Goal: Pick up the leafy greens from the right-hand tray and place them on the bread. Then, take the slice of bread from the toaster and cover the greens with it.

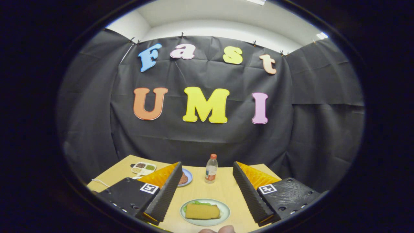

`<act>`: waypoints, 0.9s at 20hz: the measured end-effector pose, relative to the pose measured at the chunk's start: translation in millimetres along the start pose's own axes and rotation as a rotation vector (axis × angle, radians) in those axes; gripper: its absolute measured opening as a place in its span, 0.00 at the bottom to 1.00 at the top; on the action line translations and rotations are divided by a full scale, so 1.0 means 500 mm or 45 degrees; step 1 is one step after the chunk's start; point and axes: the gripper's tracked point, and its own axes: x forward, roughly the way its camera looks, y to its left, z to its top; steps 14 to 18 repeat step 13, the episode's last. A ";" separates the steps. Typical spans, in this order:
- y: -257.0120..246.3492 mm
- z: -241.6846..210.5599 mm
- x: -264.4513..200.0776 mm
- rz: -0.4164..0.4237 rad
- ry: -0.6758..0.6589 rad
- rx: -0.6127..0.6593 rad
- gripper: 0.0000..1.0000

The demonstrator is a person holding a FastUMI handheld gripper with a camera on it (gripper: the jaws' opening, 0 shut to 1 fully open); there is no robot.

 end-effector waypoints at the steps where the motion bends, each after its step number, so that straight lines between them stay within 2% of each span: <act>1: -0.002 0.001 0.000 -0.006 -0.004 0.001 0.96; 18: -0.007 0.059 -0.053 0.012 -0.101 -0.069 0.96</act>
